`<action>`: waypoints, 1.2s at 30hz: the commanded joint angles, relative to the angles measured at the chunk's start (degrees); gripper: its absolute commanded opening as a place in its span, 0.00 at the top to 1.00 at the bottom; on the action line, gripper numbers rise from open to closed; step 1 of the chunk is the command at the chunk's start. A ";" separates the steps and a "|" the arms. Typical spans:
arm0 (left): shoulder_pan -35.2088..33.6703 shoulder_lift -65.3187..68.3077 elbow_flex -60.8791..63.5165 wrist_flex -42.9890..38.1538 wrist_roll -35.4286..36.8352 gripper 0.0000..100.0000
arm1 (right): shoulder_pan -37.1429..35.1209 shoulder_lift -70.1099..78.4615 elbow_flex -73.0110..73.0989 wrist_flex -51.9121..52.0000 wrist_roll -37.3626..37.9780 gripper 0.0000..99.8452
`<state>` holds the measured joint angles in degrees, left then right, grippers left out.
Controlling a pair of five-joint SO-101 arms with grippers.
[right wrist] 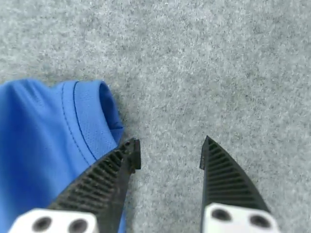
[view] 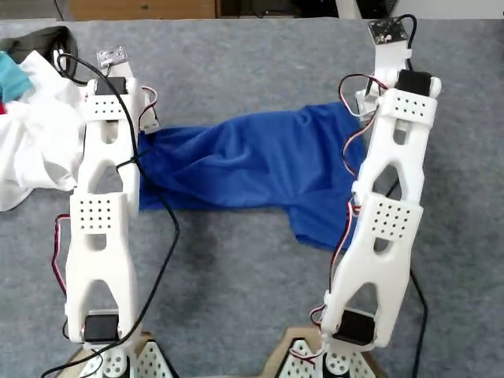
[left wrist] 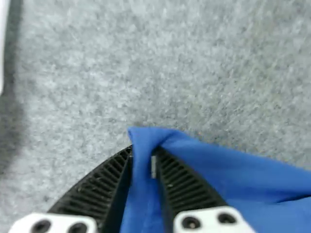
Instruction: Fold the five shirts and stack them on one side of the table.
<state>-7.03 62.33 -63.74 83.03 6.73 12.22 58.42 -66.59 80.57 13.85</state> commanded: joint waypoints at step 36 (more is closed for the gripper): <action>-1.67 -1.01 -14.77 2.20 0.53 0.76 | -2.07 -0.40 -2.86 1.23 -3.16 0.78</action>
<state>-7.30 62.77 -73.67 83.03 6.99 11.34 58.42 -66.59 81.63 11.21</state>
